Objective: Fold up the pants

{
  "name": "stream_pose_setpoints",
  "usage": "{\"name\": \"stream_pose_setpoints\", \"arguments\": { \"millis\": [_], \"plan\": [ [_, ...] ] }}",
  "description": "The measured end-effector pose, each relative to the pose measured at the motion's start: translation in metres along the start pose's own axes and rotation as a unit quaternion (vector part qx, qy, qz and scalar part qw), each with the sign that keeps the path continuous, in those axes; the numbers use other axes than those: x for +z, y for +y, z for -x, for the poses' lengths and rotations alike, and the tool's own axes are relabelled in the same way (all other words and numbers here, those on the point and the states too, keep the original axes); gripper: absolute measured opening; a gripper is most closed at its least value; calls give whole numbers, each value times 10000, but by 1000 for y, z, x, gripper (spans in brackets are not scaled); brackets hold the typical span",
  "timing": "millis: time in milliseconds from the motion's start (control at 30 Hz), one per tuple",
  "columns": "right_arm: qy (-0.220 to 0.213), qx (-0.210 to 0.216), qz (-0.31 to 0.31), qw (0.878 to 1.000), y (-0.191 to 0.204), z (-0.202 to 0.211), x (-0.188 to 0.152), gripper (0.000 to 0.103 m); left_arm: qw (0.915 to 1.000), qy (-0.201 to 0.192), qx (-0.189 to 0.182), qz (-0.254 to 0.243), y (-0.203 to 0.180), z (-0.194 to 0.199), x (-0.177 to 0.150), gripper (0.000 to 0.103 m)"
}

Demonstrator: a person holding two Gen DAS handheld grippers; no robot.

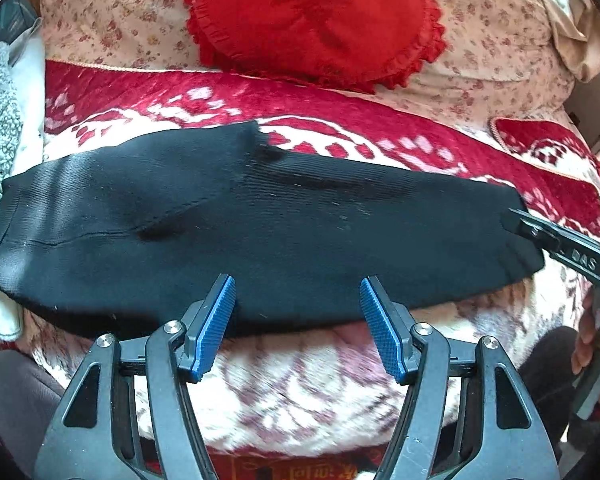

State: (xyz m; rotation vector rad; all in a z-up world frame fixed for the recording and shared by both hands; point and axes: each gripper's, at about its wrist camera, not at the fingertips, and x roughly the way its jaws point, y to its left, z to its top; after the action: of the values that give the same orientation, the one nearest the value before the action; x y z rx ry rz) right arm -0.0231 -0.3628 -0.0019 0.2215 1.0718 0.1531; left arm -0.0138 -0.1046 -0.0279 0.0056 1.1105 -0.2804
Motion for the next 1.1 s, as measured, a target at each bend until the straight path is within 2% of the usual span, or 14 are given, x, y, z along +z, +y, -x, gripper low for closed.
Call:
{"name": "stream_pose_setpoints", "arguments": {
  "millis": [133, 267, 367, 433, 500, 600, 667, 767, 833, 900, 933, 1033, 1100],
  "plan": [
    [-52, 27, -218, 9997, -12, 6, -2, 32, 9997, 64, -239, -9, -15, 5, -7, 65],
    [-71, -41, -234, 9997, -18, 12, -3, 33, 9997, 44, -187, -163, -28, 8, -12, 65],
    [-74, -32, -229, 9997, -20, 14, -4, 35, 9993, 141, -317, -110, -34, 6, -15, 65],
    [-63, -43, -252, 9997, -24, 13, -4, 36, 9985, 237, -501, 4, -37, 4, -17, 65],
    [-43, -65, -267, 9996, -27, 12, -4, 37, 9953, 410, -834, 271, -38, 0, -20, 65],
    [19, -96, -262, 9996, -33, 11, -5, 37, 9843, 721, -1423, 748, -43, -9, -24, 65],
    [14, -86, -276, 9996, -37, 11, -6, 37, 9780, 820, -1640, 991, -46, -13, -24, 65],
    [-12, -78, -337, 9994, -45, 12, -7, 38, 9641, 1050, -2028, 1358, -56, -24, -23, 65],
    [-29, -58, -391, 9992, -51, 12, -6, 38, 9529, 1243, -2233, 1632, -61, -33, -21, 65],
    [-30, -41, -482, 9988, -59, 12, -6, 38, 9348, 1442, -2573, 1981, -69, -44, -17, 65],
    [-41, -27, -520, 9986, -62, 12, -5, 39, 9319, 1450, -2629, 2037, -71, -46, -14, 65],
    [-55, 64, -714, 9974, -74, 11, -3, 41, 9308, 1317, -2634, 2165, -78, -52, -5, 65],
    [-55, 200, -824, 9964, -81, 8, -1, 42, 9221, 1340, -2722, 2400, -80, -62, -2, 65]
  ]
}}
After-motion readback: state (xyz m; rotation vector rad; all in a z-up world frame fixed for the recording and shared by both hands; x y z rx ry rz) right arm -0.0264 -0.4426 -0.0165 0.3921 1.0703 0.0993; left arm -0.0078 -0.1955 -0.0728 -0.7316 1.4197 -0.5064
